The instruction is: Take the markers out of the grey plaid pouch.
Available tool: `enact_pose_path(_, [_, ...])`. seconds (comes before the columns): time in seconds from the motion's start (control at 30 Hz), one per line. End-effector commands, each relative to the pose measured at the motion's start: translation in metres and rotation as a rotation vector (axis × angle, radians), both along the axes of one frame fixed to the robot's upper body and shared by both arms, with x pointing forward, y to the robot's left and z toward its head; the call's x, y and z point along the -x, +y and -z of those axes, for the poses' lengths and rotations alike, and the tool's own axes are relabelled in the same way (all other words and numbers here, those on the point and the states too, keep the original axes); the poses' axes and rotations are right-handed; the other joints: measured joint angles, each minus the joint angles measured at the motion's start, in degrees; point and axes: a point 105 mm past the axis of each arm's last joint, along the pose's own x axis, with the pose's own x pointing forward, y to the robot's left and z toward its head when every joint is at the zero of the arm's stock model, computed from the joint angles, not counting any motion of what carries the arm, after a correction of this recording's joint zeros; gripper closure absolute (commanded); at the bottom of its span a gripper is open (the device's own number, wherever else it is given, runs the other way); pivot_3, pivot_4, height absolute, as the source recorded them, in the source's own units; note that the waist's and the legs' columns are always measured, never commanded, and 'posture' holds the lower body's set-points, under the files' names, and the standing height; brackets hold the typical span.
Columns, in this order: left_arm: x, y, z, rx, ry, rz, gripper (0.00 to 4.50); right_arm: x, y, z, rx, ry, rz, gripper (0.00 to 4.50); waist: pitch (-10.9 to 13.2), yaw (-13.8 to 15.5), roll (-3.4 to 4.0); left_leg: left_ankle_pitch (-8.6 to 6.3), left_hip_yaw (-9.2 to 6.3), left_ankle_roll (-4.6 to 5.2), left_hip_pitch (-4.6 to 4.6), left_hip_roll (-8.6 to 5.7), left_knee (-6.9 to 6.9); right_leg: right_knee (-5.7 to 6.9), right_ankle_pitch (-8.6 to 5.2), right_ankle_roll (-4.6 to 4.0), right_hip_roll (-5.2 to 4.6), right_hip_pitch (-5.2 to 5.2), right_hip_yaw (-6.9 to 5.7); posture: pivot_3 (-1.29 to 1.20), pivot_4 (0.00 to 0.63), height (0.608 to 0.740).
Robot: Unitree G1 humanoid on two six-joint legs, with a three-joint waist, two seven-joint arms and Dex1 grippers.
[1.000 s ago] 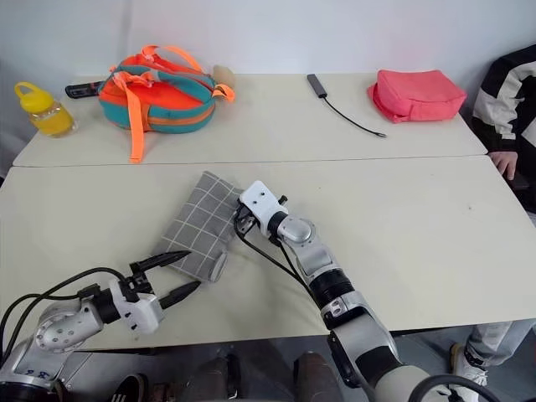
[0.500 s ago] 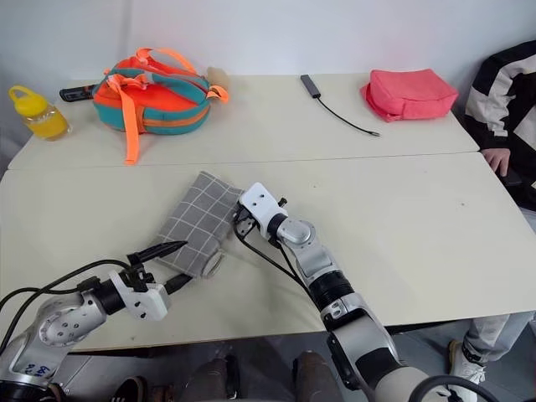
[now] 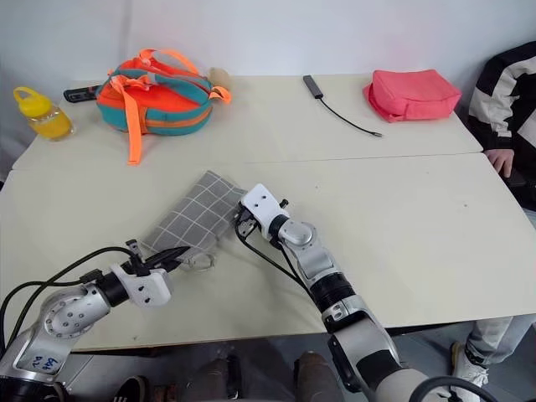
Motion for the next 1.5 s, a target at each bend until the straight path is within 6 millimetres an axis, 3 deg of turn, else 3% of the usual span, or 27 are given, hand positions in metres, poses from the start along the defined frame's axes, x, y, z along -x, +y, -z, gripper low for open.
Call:
enact_pose_path(0.03, [0.004, -0.003, 0.01, 0.071, 0.077, -0.004, 4.46, 0.016, 0.009, -0.027, -0.127, 0.013, -0.131, 4.5, 0.0, 0.08, 0.01, -0.01, 0.0, -0.02, -0.03, 0.0, 0.0, -0.02, 0.0, 0.0, 0.0, -0.02, 0.0, 0.0, 0.15, 0.74])
enact_pose_path(0.1, [0.005, -0.006, 0.006, 0.11, 0.069, 0.01, 4.46, 0.028, 0.009, -0.043, -0.237, 0.071, -0.21, 4.5, 0.01, 0.16, 0.01, -0.04, -0.02, -0.05, -0.16, 0.01, 0.0, -0.01, 0.01, 0.02, 0.0, -0.15, 0.01, 0.0, 0.15, 0.74])
enact_pose_path(0.23, [0.004, -0.009, 0.0, 0.096, 0.026, 0.034, 4.5, 0.069, 0.005, -0.055, -0.315, 0.221, -0.457, 3.56, 0.01, 0.43, 0.0, -0.09, -0.08, -0.04, -0.3, 0.04, 0.01, -0.04, 0.03, 0.07, 0.01, -0.31, 0.06, 0.0, 0.15, 0.74])
enact_pose_path(0.33, [0.005, -0.012, -0.005, 0.107, -0.001, 0.064, 4.5, 0.088, 0.001, -0.035, -0.207, 0.298, -0.53, 2.55, 0.0, 0.52, -0.01, -0.17, -0.08, 0.06, -0.31, 0.02, 0.0, -0.25, 0.03, 0.09, 0.01, -0.31, 0.11, 0.0, 0.15, 0.74])
enact_pose_path(0.43, [0.005, -0.016, -0.01, 0.117, -0.029, 0.089, 4.5, 0.095, 0.001, -0.018, -0.127, 0.316, -0.535, 1.52, 0.01, 0.49, -0.02, -0.28, -0.04, 0.25, -0.31, -0.03, 0.0, -0.49, 0.04, 0.09, 0.02, -0.28, 0.16, 0.0, 0.15, 0.74])
enact_pose_path(0.63, [0.003, -0.019, -0.018, 0.13, -0.054, 0.115, 4.5, 0.091, -0.008, -0.008, -0.085, 0.334, -0.505, 1.52, 0.03, 0.27, -0.05, -0.24, 0.1, 0.11, -0.31, 0.02, 0.06, -0.53, 0.04, 0.09, 0.66, -0.38, 0.56, 0.0, 0.15, 0.74])
enact_pose_path(0.9, [-0.005, -0.021, -0.027, 0.123, -0.092, 0.132, 4.5, 0.108, 0.016, -0.003, -0.148, 0.421, -0.585, 1.52, 0.03, 0.18, -0.06, -0.25, 0.38, -0.05, -0.31, 0.19, 0.07, -0.5, 0.06, 0.11, 0.94, -0.56, 1.01, 0.0, 0.15, 0.74])
enact_pose_path(1.13, [-0.003, -0.03, -0.023, 0.12, -0.076, 0.182, 4.5, 0.096, 0.025, -0.019, -0.303, 0.448, -0.526, 1.52, 0.02, 0.15, -0.08, -0.28, 1.0, -0.02, -0.28, 0.22, 0.12, -0.49, 0.09, 0.16, 0.94, -0.65, 1.17, 0.0, 0.15, 0.74])
enact_pose_path(1.23, [-0.003, -0.032, -0.023, 0.127, -0.077, 0.184, 4.5, 0.103, 0.027, -0.005, -0.213, 0.444, -0.559, 1.52, 0.02, 0.18, -0.09, -0.29, 1.18, -0.03, -0.28, 0.23, 0.12, -0.49, 0.09, 0.16, 0.94, -0.69, 1.21, 0.0, 0.15, 0.74])
enact_pose_path(1.33, [-0.004, -0.034, -0.024, 0.126, -0.083, 0.191, 4.5, 0.109, 0.027, 0.005, -0.144, 0.424, -0.583, 2.12, 0.02, 0.15, -0.09, -0.31, 1.24, -0.02, -0.28, 0.22, 0.13, -0.5, 0.09, 0.17, 0.93, -0.71, 1.25, 0.0, 0.15, 0.74])
enact_pose_path(1.5, [-0.004, -0.033, -0.026, 0.127, -0.089, 0.187, 4.5, 0.109, 0.028, 0.003, -0.168, 0.42, -0.587, 3.87, 0.01, 0.08, -0.11, -0.31, 1.31, -0.03, -0.25, 0.28, 0.18, -0.45, 0.09, 0.16, 0.97, -0.74, 1.32, 0.0, 0.15, 0.74])
